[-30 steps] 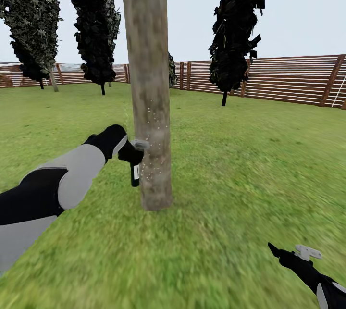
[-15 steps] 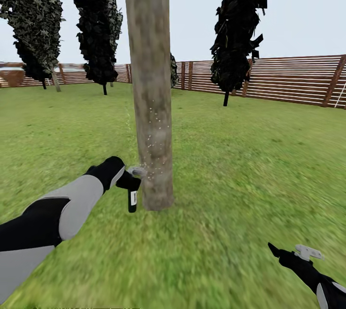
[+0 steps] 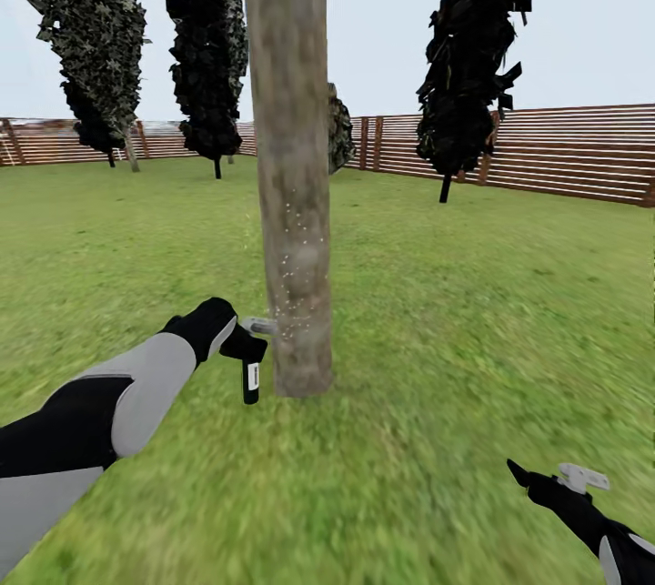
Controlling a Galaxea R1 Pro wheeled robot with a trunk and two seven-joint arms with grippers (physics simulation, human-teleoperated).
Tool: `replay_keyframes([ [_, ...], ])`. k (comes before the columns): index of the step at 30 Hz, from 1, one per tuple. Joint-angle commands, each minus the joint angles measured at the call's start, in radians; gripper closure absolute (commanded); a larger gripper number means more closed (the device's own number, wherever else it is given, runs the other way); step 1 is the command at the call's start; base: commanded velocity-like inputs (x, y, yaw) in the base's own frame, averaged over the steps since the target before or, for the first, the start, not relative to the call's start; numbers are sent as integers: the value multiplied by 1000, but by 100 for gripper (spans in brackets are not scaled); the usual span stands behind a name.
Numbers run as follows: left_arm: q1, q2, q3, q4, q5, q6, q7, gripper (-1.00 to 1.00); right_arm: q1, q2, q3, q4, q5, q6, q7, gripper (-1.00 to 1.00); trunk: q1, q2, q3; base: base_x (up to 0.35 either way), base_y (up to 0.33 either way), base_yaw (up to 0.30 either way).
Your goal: In the garden, pick up the pesticide atomizer on the floor and spray pesticide onto both trees until each tree trunk is fully covered.
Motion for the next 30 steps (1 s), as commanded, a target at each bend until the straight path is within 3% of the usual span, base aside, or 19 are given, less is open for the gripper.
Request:
replay_keyframes([
  [1,0,0,0,0,0,0,0,100,0,0,0,0,0,0,0,-100,0,0,0,0,-322,1],
  [9,0,0,1,0,0,0,0,100,0,0,0,0,0,0,-1,-100,0,0,0,0,-323,41],
  [30,0,0,2,1,2,-28,0,100,0,0,0,0,0,0,-1,-100,0,0,0,45,-323,253],
])
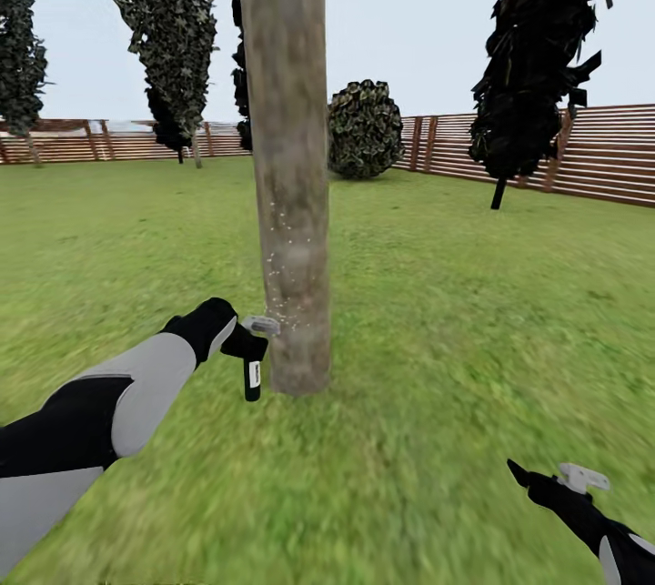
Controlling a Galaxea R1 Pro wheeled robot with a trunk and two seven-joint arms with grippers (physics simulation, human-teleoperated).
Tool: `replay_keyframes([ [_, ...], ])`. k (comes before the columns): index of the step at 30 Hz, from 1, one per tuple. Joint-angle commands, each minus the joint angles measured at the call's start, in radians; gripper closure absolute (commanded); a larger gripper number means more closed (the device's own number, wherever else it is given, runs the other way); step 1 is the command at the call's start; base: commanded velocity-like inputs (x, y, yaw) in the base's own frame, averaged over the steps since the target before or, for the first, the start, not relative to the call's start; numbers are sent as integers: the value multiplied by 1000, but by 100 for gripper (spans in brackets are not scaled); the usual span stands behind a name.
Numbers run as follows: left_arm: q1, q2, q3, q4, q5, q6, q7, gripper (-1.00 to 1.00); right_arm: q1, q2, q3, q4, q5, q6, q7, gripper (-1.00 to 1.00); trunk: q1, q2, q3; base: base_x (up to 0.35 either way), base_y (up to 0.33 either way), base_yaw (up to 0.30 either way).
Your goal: In the garden, pick up the pesticide atomizer on the floor and spray pesticide onto both trees until each tree trunk is fully covered.
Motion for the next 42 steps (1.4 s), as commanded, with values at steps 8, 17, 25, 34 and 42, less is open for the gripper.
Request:
replay_keyframes([
  [8,0,0,0,0,0,0,0,100,0,0,0,0,0,0,1,-100,0,0,0,23,-323,250],
  [17,0,0,0,0,0,0,0,100,0,0,0,0,0,0,0,-100,0,0,0,0,-323,38],
  [25,0,0,0,0,0,0,0,100,0,0,0,0,0,0,1,-100,0,0,0,0,-324,0],
  [34,0,0,0,0,0,0,0,100,0,0,0,0,0,0,0,-100,0,0,0,0,-324,195],
  [42,0,0,0,0,0,0,0,100,0,0,0,0,0,0,1,-100,0,0,0,0,-324,284],
])
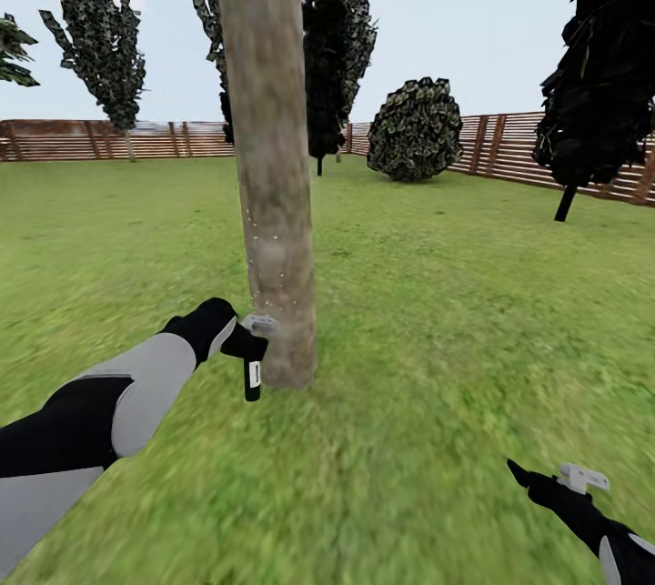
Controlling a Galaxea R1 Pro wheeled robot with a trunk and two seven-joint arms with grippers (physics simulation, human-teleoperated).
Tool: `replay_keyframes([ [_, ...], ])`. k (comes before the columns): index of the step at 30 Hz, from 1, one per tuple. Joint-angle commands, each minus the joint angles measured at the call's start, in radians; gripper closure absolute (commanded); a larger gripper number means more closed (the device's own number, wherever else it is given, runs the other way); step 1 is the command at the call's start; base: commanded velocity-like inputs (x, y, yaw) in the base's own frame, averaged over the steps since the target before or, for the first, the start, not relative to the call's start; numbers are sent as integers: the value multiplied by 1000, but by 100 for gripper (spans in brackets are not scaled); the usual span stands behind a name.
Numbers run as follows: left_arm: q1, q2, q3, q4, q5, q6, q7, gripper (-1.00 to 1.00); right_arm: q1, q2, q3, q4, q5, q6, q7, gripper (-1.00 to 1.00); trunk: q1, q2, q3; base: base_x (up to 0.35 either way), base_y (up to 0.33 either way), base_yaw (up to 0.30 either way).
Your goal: In the garden, pick up the pesticide atomizer on the floor and spray pesticide onto both trees until each tree trunk is fully covered.
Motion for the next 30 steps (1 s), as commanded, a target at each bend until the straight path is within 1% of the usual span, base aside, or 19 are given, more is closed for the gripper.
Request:
replay_keyframes([
  [1,0,0,0,0,0,0,0,100,0,0,0,0,0,0,0,-100,0,0,0,0,-324,285],
  [10,0,3,2,-5,1,0,0,100,0,0,0,0,0,0,-1,-100,0,0,0,21,-324,265],
  [17,0,2,2,-6,2,0,0,100,0,0,0,0,0,0,0,-100,0,0,0,106,-310,31],
  [24,0,2,3,-7,2,0,0,100,0,0,0,0,0,0,0,-100,0,0,0,13,-44,16],
  [30,0,-1,2,-14,2,0,0,100,0,0,0,0,0,0,0,-100,0,0,0,0,-1,243],
])
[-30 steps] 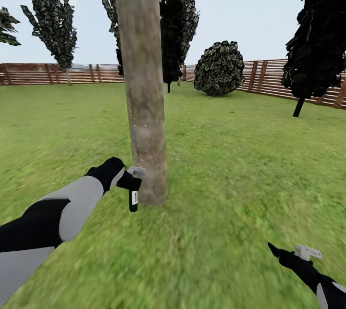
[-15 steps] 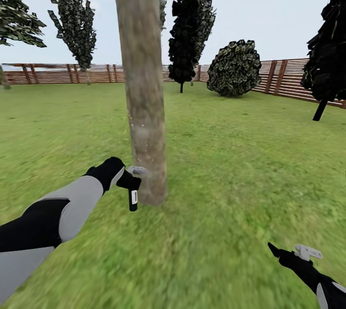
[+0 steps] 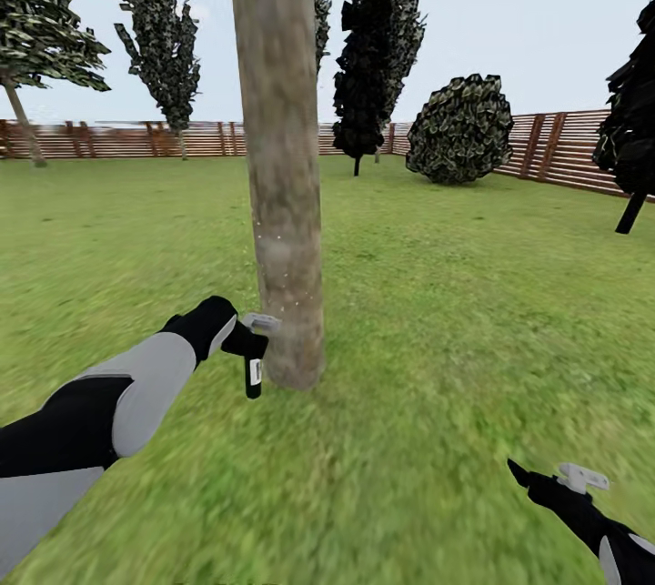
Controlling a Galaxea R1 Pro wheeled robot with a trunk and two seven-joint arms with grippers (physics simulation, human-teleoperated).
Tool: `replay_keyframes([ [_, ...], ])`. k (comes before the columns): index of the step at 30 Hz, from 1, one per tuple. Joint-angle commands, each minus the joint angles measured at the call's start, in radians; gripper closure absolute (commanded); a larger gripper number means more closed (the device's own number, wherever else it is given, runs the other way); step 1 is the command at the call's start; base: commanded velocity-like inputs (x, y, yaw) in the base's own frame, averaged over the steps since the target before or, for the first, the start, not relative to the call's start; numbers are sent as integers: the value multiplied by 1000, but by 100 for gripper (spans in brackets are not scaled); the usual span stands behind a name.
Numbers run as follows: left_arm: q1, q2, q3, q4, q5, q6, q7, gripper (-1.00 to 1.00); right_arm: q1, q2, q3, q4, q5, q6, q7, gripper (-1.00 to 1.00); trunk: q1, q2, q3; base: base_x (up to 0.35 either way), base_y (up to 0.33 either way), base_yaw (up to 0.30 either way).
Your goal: In the garden, pick up the pesticide atomizer on the floor and spray pesticide onto both trees until each tree trunk is fully covered.
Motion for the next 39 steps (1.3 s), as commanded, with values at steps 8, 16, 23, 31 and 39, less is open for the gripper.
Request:
replay_keyframes([
  [8,-1,-15,0,-110,0,49,-1,100,0,0,0,0,0,0,0,-100,0,0,0,0,0,93],
  [16,-10,-35,-2,-288,-4,224,-6,100,0,0,-1,0,0,0,0,-100,0,0,0,0,0,0],
  [23,-75,-36,-2,-289,-3,228,-6,100,0,0,-1,0,0,0,0,-100,0,0,0,0,0,0],
  [31,-151,-35,-2,-285,-3,232,-6,100,0,-1,-1,0,0,0,0,-100,0,0,2,0,0,-112],
  [39,-264,-34,-3,-222,-2,233,-6,100,0,-1,-1,0,0,0,0,-100,0,0,3,0,0,-28],
])
